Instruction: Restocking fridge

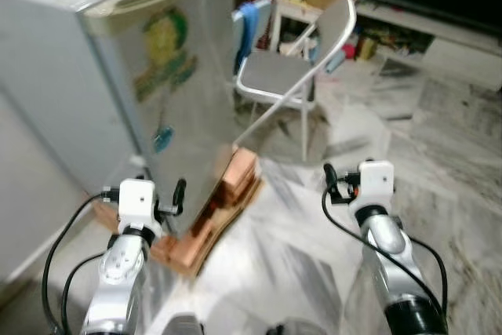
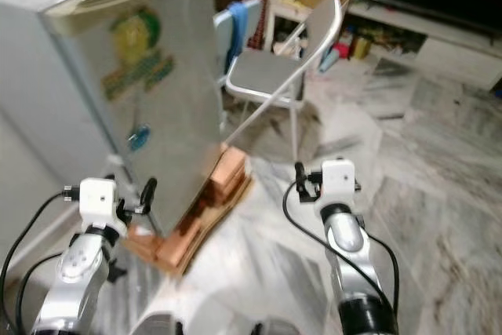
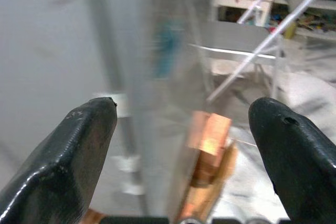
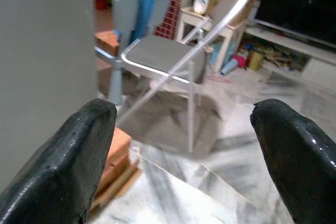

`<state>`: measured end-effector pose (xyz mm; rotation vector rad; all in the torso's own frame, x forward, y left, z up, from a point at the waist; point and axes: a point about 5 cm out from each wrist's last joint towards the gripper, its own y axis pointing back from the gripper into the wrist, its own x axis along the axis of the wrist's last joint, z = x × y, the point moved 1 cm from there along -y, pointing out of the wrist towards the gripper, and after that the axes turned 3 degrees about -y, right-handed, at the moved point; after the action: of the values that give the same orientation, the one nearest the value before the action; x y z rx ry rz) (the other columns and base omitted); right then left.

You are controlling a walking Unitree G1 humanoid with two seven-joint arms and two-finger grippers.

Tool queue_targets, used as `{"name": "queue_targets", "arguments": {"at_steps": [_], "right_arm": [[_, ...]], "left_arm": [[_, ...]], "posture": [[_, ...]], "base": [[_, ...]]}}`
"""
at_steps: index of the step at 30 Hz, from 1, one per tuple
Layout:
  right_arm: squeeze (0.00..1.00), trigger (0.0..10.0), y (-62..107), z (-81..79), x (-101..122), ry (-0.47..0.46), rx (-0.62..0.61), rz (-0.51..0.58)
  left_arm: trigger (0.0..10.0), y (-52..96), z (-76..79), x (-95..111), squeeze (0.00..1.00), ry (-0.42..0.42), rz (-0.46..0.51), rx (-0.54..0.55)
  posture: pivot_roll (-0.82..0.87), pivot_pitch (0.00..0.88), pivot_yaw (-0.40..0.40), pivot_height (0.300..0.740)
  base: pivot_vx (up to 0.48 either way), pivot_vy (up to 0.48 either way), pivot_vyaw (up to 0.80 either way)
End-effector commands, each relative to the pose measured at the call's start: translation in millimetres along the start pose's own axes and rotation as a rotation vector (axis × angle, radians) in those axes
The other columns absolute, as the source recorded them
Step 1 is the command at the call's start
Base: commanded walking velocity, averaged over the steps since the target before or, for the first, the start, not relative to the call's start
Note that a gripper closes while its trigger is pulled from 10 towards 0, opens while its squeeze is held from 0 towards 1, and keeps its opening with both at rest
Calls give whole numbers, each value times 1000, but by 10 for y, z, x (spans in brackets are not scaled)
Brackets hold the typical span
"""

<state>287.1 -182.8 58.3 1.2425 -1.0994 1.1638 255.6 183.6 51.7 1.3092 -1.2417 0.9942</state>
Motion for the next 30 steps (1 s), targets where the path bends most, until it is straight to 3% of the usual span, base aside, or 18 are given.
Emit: {"name": "queue_targets", "arguments": {"at_steps": [1,8,30], "right_arm": [[0,10000,-25,-44,45,-1,17,15],[0,10000,-30,-43,37,2,21,9],[0,10000,-31,-39,36,13,28,1]], "left_arm": [[10000,15,-50,-11,0,-13,-7,17],[10000,19,-42,4,0,-29,12,7],[10000,-122,-112,47,0,-30,37,43]], "posture": [[88,5,-59,740],[90,6,-65,740],[82,13,-76,740]], "base": [[0,480,0],[0,274,0],[0,0,-800]]}}
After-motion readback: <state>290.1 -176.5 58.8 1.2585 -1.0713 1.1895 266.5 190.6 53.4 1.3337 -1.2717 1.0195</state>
